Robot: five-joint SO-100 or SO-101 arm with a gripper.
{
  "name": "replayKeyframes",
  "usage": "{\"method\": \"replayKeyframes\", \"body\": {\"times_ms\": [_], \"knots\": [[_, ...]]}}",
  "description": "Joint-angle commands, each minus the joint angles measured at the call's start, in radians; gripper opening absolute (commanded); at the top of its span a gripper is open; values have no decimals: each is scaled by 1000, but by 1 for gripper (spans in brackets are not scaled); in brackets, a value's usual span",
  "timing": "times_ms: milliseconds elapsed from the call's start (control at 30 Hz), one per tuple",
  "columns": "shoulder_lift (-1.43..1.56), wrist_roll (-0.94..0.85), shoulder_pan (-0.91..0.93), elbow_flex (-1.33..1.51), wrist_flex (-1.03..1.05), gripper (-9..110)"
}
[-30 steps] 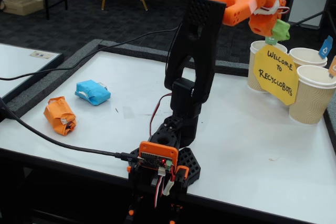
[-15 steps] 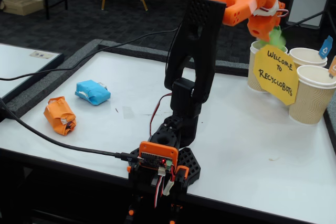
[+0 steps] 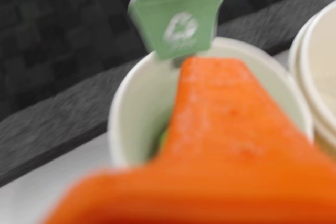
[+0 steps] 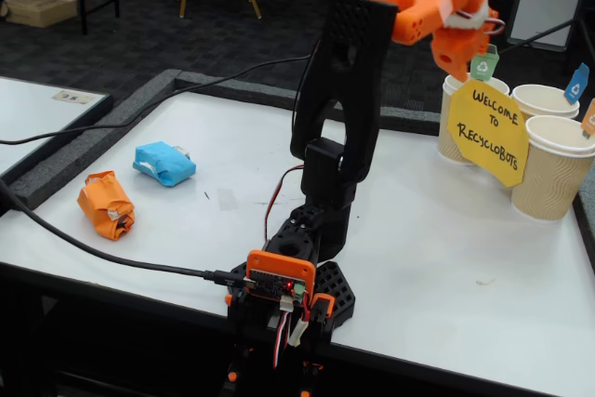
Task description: Sort rubbish by color.
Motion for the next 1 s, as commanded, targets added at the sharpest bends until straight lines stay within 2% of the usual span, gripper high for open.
{"method": "replayKeyframes", "body": {"times_ms": [0, 200, 567, 967], "knots": [[354, -17, -83, -124, 54, 10], [552, -17, -152, -71, 129, 0], [956, -17, -244, 318, 255, 0], [1480, -11, -557, 788, 396, 0]]}}
